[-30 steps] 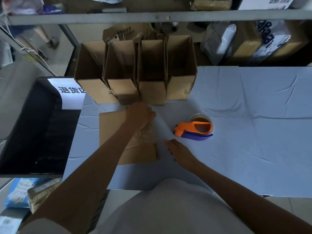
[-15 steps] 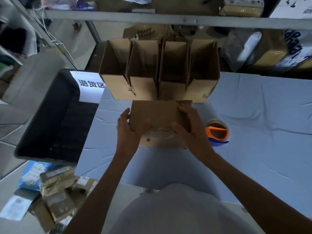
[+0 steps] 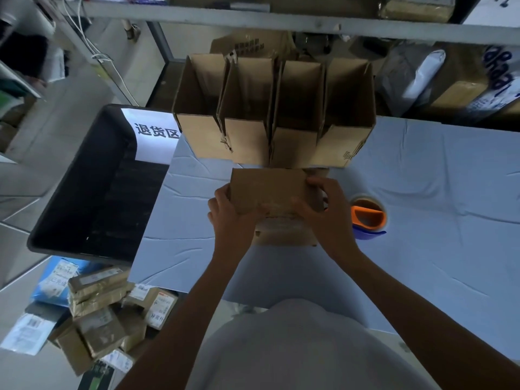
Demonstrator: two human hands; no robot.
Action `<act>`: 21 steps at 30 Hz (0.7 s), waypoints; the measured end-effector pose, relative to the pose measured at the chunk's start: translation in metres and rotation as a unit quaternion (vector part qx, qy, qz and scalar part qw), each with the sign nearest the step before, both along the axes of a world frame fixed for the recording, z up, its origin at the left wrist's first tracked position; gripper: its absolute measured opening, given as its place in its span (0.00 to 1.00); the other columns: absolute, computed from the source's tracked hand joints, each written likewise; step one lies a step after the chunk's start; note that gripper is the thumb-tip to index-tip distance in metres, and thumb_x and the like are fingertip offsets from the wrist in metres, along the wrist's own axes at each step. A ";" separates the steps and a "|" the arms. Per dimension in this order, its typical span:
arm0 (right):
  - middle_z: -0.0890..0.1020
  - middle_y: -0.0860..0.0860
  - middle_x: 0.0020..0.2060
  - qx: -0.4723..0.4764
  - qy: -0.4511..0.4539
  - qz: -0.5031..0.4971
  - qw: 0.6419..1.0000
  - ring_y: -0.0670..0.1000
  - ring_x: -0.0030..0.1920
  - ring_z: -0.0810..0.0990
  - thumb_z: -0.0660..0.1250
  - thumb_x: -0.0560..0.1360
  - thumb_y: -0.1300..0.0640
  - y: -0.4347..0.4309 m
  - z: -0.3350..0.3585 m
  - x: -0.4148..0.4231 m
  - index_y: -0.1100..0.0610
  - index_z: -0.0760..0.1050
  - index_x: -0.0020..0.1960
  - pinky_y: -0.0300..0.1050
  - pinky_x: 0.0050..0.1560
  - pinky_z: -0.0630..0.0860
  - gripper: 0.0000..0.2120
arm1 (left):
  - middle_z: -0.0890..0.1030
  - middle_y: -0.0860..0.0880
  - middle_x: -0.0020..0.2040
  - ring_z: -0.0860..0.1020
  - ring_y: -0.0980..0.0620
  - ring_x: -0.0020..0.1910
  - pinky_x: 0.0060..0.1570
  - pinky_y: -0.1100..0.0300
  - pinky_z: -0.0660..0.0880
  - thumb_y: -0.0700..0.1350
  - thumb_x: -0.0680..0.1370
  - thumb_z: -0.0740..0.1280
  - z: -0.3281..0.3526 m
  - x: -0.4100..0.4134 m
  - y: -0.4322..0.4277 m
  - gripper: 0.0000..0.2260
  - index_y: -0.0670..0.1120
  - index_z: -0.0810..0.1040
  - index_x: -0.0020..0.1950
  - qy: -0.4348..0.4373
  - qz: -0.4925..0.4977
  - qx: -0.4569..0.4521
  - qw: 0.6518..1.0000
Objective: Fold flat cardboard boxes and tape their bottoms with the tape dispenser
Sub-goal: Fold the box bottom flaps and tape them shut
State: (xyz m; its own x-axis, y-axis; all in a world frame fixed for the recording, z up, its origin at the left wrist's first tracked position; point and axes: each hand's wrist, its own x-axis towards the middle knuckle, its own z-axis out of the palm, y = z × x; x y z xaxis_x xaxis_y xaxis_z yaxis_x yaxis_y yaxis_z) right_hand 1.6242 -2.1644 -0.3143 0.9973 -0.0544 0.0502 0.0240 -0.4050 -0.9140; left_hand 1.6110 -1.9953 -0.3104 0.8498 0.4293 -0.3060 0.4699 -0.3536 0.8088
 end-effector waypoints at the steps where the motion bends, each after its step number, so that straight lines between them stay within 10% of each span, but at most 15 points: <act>1: 0.75 0.48 0.57 -0.004 -0.009 0.002 1.000 0.46 0.55 0.75 0.70 0.67 0.45 0.001 0.000 -0.001 0.52 0.71 0.61 0.41 0.49 0.76 0.25 | 0.66 0.46 0.64 0.67 0.45 0.61 0.60 0.44 0.72 0.49 0.70 0.74 0.001 0.001 0.000 0.32 0.49 0.62 0.69 0.008 0.000 0.006 1.000; 6: 0.76 0.49 0.55 0.037 0.000 0.016 0.999 0.49 0.55 0.75 0.65 0.68 0.42 -0.003 0.003 -0.002 0.54 0.72 0.61 0.55 0.51 0.77 0.26 | 0.66 0.48 0.63 0.68 0.45 0.61 0.60 0.44 0.72 0.50 0.70 0.74 -0.001 0.003 0.000 0.32 0.49 0.61 0.69 0.006 0.000 0.002 1.000; 11: 0.74 0.51 0.58 -0.102 -0.060 0.056 0.991 0.48 0.55 0.74 0.76 0.62 0.43 -0.005 0.000 0.000 0.55 0.73 0.60 0.41 0.50 0.75 0.31 | 0.67 0.47 0.62 0.69 0.44 0.60 0.59 0.42 0.74 0.49 0.69 0.75 -0.005 0.002 0.000 0.33 0.49 0.62 0.68 -0.001 0.001 -0.001 1.000; 21: 0.75 0.47 0.53 -0.022 0.028 0.017 0.999 0.46 0.53 0.75 0.81 0.59 0.51 -0.007 0.001 0.017 0.53 0.73 0.51 0.45 0.49 0.77 0.25 | 0.65 0.48 0.60 0.69 0.44 0.60 0.57 0.43 0.75 0.52 0.67 0.77 -0.003 0.002 0.001 0.34 0.49 0.61 0.66 0.009 -0.003 0.000 1.000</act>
